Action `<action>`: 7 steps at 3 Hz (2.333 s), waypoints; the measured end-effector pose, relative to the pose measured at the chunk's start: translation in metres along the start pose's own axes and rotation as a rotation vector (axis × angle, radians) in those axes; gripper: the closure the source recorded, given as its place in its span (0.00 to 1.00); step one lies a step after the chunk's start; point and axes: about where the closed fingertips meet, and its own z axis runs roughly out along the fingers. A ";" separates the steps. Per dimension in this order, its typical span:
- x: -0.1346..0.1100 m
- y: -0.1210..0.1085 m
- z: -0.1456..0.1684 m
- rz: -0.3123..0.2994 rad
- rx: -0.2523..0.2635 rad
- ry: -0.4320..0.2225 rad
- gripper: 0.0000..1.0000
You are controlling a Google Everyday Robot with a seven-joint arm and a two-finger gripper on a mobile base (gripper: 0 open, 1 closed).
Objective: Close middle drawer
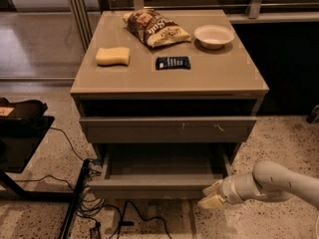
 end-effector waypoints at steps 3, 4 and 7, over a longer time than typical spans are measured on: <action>-0.034 -0.034 0.002 -0.025 0.025 -0.022 0.61; -0.034 -0.034 0.002 -0.025 0.025 -0.022 0.58; -0.034 -0.034 0.002 -0.025 0.025 -0.022 0.00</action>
Offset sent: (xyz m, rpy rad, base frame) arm 0.1695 0.0144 0.0434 0.0041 -0.1497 -0.0164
